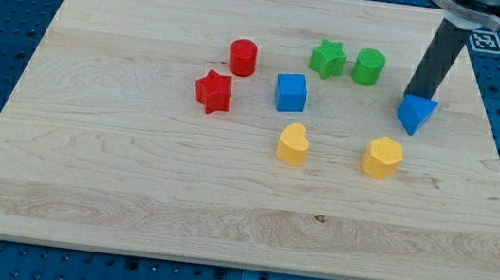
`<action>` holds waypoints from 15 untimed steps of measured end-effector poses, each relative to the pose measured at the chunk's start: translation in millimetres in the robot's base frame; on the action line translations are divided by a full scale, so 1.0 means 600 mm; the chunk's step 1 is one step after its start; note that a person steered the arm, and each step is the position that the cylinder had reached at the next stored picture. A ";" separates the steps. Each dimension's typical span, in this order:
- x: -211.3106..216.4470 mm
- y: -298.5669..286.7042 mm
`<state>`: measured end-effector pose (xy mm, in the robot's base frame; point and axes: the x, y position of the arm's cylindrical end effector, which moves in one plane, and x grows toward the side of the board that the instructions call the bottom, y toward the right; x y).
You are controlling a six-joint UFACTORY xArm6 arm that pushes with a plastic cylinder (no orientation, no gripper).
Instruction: Move the green blocks in opposite directions
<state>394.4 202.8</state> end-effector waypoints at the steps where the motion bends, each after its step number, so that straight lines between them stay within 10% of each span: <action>1: 0.005 0.000; 4: -0.046 0.084; 15: -0.119 -0.197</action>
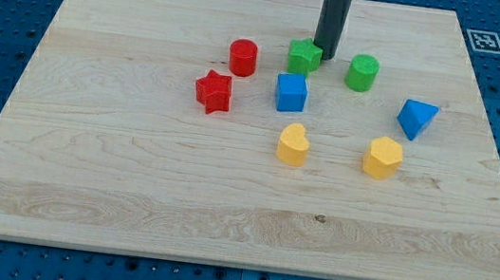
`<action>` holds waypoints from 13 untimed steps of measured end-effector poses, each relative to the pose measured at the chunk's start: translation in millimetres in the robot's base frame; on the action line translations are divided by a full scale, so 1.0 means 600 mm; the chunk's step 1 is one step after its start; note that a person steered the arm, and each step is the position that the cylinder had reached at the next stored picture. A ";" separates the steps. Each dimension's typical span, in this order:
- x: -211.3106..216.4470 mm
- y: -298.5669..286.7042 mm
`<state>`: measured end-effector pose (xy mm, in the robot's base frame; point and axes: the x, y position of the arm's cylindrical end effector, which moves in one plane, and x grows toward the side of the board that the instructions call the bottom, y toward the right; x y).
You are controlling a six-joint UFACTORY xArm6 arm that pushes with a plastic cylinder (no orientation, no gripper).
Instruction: Move the green blocks in opposite directions
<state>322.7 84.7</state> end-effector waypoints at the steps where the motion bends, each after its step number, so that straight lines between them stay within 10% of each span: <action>1: 0.004 0.002; 7: 0.046 0.070; 13: 0.079 -0.076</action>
<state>370.1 39.4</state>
